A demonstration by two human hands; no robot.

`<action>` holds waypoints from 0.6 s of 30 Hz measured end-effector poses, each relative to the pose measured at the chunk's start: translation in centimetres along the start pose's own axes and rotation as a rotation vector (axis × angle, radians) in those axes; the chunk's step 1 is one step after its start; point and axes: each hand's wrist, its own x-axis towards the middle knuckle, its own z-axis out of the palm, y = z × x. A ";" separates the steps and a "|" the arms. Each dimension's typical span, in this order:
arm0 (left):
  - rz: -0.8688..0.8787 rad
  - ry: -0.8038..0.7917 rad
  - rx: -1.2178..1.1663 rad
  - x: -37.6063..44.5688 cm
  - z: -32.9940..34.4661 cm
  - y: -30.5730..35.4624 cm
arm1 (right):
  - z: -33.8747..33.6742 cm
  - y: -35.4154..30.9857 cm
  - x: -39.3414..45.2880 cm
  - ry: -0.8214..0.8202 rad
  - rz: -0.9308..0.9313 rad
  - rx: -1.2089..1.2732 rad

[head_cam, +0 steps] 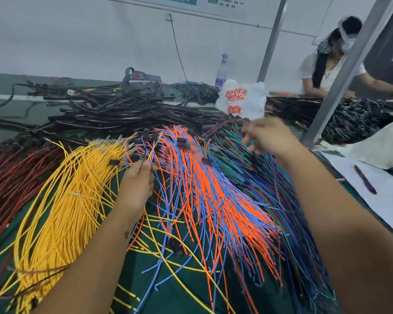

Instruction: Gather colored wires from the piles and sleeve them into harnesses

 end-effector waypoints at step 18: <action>-0.010 -0.004 -0.014 0.1 0.0 0.1 | 0.8 1.3 -1.8 -0.516 -0.062 -0.806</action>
